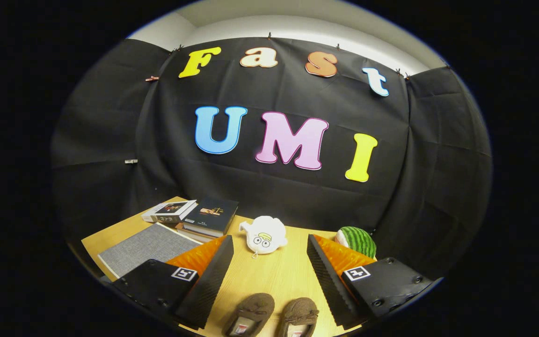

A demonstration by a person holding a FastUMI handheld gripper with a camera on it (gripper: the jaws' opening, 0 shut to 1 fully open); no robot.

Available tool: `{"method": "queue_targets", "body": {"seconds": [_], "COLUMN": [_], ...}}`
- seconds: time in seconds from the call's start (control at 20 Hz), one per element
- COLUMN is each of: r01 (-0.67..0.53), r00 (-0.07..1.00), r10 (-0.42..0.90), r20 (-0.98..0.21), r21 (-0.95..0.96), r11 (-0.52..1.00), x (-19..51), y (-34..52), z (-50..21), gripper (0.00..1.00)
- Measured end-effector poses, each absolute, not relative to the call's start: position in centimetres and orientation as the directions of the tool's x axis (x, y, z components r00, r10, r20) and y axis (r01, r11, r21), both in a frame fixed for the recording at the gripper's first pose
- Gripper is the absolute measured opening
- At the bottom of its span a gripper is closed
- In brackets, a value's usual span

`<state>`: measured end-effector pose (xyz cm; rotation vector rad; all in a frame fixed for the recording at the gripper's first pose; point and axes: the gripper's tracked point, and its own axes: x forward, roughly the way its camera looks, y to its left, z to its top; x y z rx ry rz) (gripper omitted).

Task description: Open the storage box then place both shoes into the box .Put the left shoe in first, then the right shoe, with the right side of both shoes facing outward in a uniform manner.

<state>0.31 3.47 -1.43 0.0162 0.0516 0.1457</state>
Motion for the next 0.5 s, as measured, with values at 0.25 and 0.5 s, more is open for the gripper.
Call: {"method": "queue_targets", "body": {"seconds": [0.25, 0.5], "r01": [-0.164, -0.166], "r00": [0.984, 0.983], "r10": [0.166, 0.169], "r20": [-0.061, -0.065], "r21": [0.039, 0.044], "r11": [0.986, 0.985], "x": [0.37, 0.36], "y": [3.84, 3.63], "z": [-1.66, -1.74], "gripper": [0.97, 0.97]}}
